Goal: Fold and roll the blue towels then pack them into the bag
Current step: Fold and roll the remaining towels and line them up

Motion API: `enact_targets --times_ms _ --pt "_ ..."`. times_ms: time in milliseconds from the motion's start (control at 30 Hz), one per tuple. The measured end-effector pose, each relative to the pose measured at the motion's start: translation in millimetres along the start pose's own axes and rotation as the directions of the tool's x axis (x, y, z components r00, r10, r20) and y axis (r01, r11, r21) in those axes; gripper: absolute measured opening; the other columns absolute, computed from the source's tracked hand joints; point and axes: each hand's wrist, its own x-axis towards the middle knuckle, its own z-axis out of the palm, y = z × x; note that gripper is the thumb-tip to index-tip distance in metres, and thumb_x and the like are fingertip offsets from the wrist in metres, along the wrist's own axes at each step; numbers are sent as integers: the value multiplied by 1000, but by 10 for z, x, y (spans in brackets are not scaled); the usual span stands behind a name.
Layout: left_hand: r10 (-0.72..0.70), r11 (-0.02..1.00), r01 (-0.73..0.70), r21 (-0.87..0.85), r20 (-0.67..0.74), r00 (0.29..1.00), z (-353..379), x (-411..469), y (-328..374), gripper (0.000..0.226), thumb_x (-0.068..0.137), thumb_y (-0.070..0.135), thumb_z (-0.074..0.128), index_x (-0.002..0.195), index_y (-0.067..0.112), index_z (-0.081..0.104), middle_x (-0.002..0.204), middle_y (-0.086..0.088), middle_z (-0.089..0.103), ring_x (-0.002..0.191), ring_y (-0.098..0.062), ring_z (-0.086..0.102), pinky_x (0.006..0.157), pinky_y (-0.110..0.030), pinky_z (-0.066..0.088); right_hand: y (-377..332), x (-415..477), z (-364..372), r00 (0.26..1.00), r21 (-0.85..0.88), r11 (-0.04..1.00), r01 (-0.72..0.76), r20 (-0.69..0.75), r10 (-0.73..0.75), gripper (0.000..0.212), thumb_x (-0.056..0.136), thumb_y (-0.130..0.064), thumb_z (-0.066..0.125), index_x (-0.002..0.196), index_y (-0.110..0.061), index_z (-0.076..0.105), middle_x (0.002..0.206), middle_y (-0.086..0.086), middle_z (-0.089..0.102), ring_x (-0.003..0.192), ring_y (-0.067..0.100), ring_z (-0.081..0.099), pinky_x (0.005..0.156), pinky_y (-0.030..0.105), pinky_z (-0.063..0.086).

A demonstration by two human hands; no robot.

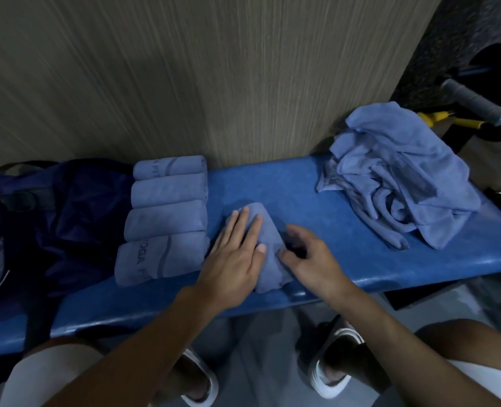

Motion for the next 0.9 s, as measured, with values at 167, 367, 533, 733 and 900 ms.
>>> enact_targets --times_ms 167,367,533,733,900 --pt "22 985 -35 166 79 997 149 -23 -89 72 94 42 -22 153 4 -7 161 -19 -9 150 -31 -9 122 -43 14 -57 -67 -99 999 -311 950 -4 32 15 32 88 -57 52 109 -34 60 106 -16 65 109 10 56 94 32 27" --pt "-97 978 96 186 -6 995 146 130 218 67 97 42 19 152 6 25 156 -21 28 146 -37 23 115 -52 28 -125 -66 -309 987 -464 885 -33 123 101 67 77 -64 63 134 -41 37 110 -15 57 113 11 50 92 32 21" --pt "83 957 -77 280 -12 996 -3 260 100 68 92 52 31 139 5 42 153 -17 33 147 -30 20 117 -53 23 -13 39 -388 997 -83 994 -75 -21 74 78 75 -25 75 139 -26 31 100 -5 58 98 19 59 90 38 48" --pt "71 997 -72 6 77 994 -45 442 33 82 88 56 54 149 11 21 158 -3 16 146 -20 18 117 -41 24 3 38 -415 997 -174 984 -50 45 59 92 74 -32 81 144 -24 24 122 -5 47 116 16 50 93 29 46" --pt "-79 899 159 -408 205 976 -52 651 -55 104 73 51 78 154 26 17 156 7 17 142 -12 23 116 -34 28 -5 72 -430 997 -110 992 -65 -45 60 83 72 -19 83 136 -25 31 114 1 50 105 21 54 83 28 50"
